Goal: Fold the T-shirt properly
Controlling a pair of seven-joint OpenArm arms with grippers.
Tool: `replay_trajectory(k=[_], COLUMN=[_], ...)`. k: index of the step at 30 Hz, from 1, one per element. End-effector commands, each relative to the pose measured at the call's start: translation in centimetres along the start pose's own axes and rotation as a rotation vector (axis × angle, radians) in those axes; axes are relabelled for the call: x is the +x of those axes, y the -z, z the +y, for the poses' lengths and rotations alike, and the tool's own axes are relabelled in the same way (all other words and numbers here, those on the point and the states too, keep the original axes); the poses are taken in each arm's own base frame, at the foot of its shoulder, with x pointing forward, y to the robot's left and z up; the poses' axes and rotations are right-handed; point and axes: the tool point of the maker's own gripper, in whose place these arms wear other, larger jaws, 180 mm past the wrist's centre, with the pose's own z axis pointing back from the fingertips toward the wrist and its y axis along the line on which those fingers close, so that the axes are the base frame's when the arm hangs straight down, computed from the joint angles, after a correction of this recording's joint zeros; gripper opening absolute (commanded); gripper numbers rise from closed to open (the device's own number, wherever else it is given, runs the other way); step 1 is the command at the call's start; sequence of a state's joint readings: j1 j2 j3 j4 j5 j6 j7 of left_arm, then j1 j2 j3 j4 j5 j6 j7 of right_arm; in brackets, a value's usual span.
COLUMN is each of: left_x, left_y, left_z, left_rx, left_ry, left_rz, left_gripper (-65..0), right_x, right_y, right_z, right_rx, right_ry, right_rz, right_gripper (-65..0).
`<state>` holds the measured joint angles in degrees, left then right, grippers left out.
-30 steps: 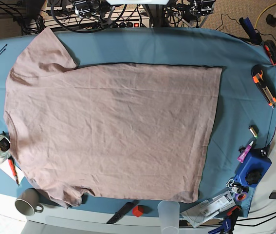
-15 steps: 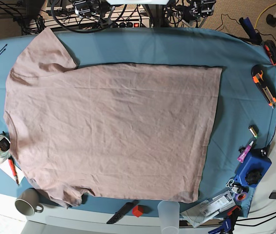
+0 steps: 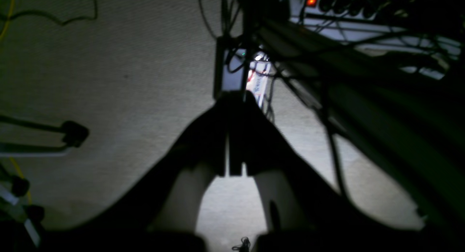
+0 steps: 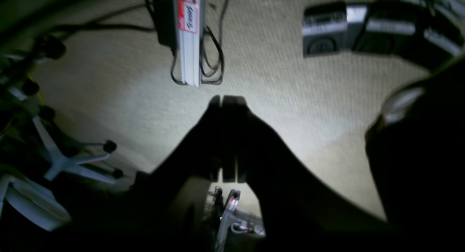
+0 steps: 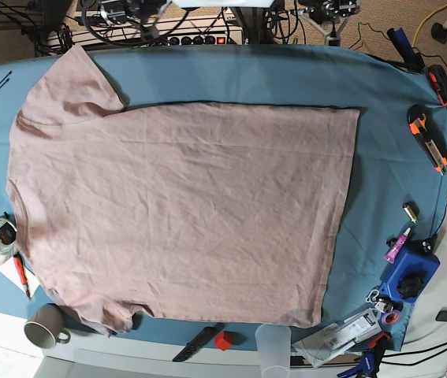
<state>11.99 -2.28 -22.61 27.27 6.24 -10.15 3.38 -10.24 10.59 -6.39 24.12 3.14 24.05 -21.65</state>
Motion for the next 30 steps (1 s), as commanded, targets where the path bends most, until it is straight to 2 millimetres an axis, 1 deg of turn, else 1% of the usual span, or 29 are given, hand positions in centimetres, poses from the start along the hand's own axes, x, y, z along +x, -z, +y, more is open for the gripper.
replay_trajectory(k=[1, 4, 6, 10, 14, 17, 19, 24, 27, 30], left_x=[-0.2, -1.0, -1.4, -1.5, -2.4, -3.4, -4.4, -6.6, -7.1, -6.9], left_y=[-0.3, -0.9, -1.3, -2.4, -3.7, -5.0, -5.9, -8.4, -10.2, -12.3], left_z=[0.7, 1.4, 2.0, 2.8, 3.3, 4.1, 4.8, 6.0, 6.3, 6.5], left_rx=[0.007, 0.019, 0.027, 0.009, -0.04, -0.051, -0.037, -0.02, -0.015, -0.013], left_ry=[0.003, -0.038, -0.066, -0.085, -0.053, -0.069, -0.058, -0.076, -0.072, -0.054], left_rz=[-0.007, -0.003, -0.001, -0.035, -0.044, -0.059, -0.054, -0.03, -0.039, -0.058], left_gripper=[-65.0, -65.0, -65.0, -65.0, -65.0, -65.0, -65.0, -65.0, -65.0, -65.0], right_x=[-0.9, -2.1, -2.8, -3.9, -5.1, -5.7, -6.2, -7.9, -9.2, -10.1], right_y=[-0.2, -0.7, -1.1, -2.3, -3.8, -5.2, -6.2, -9.4, -11.3, -13.3], right_z=[-0.6, -1.4, -1.5, -1.1, -0.7, -0.8, -1.3, -3.3, -3.6, -3.9], right_rx=[-0.002, -0.02, -0.028, -0.034, -0.046, -0.062, -0.069, -0.072, -0.03, 0.0], right_ry=[0.005, -0.012, -0.033, -0.087, -0.134, -0.13, -0.076, 0.15, 0.255, 0.303], right_rz=[0.011, 0.011, 0.005, -0.032, -0.057, -0.089, -0.115, -0.14, -0.128, -0.151], right_gripper=[-65.0, -65.0, -65.0, -65.0, -65.0, -65.0, -65.0, -65.0, -65.0, -65.0])
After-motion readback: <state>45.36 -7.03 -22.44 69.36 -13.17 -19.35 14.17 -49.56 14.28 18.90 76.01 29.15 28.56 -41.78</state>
